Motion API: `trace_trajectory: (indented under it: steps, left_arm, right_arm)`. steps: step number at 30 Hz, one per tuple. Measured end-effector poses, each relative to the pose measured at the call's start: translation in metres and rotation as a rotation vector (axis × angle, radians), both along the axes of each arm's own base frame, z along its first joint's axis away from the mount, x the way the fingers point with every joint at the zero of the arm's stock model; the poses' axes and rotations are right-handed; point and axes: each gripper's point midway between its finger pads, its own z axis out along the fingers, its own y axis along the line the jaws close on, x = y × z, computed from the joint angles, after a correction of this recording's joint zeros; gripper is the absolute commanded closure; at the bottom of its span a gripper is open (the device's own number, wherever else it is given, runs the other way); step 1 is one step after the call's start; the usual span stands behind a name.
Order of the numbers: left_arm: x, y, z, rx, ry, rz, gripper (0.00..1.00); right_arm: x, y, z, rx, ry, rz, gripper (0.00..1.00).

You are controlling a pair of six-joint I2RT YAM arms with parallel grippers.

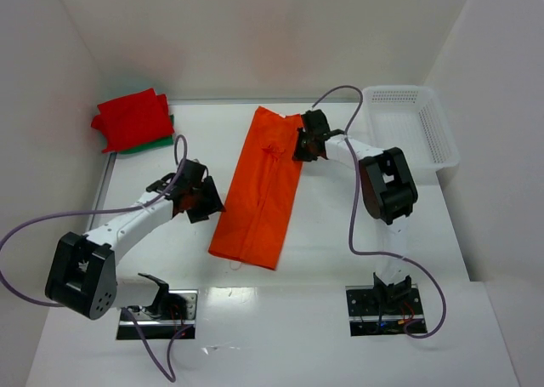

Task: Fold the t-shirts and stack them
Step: Rotate the tshirt 90 degrees

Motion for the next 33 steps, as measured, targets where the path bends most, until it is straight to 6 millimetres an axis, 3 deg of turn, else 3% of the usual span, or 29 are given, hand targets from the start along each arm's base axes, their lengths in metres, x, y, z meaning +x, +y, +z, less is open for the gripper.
trace_trajectory:
  steps: [2,5,19,28,33]
  left_arm:
    - [-0.002,-0.003,-0.005,-0.008,0.017,-0.028,0.50]
    - [-0.005,-0.008,-0.011,-0.019,0.041,-0.068,0.61]
    - [-0.020,-0.018,-0.036,-0.037,0.150,-0.185,0.62]
    - [-0.030,-0.025,-0.048,-0.070,0.218,-0.241,0.62]
    - [-0.040,-0.033,-0.060,-0.109,0.281,-0.300,0.70]
  right_arm:
    - [0.001,0.000,-0.010,-0.006,0.019,-0.001,0.86]
    - [0.007,0.002,-0.017,-0.013,0.032,-0.004,0.86]
    - [0.043,0.010,-0.026,-0.020,0.025,-0.013,0.86]
    - [0.078,0.007,-0.025,-0.034,-0.006,-0.011,0.87]
    - [0.094,0.011,-0.025,-0.034,-0.028,-0.003,0.87]
